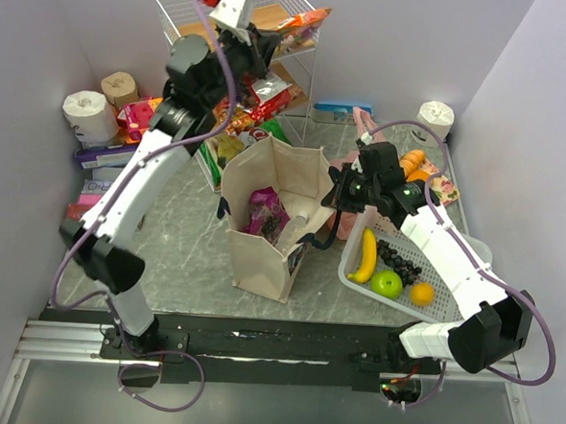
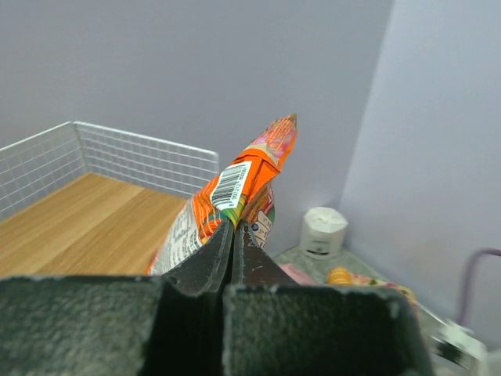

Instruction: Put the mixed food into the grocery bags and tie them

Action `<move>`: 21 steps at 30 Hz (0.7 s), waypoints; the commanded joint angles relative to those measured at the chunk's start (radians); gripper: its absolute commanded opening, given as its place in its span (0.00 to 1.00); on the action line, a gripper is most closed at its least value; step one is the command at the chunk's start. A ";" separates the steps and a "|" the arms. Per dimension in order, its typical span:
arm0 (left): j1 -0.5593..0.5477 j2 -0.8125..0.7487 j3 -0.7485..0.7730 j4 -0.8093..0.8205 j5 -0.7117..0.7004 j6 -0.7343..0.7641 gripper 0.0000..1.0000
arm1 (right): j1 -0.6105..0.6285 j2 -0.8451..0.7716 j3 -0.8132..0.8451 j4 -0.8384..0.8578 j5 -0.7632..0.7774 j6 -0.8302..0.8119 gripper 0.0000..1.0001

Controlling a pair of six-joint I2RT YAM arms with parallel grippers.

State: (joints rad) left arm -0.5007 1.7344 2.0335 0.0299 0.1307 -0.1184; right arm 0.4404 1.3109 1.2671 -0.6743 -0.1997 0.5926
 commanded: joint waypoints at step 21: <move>-0.190 -0.615 -0.794 -0.111 0.034 -0.288 0.01 | -0.025 -0.022 0.055 0.058 0.054 -0.007 0.03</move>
State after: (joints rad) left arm -0.6827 1.1633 1.2816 -0.0776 0.1997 -0.3611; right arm 0.4377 1.3117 1.2675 -0.6781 -0.1879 0.5858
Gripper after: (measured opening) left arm 0.021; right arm 0.034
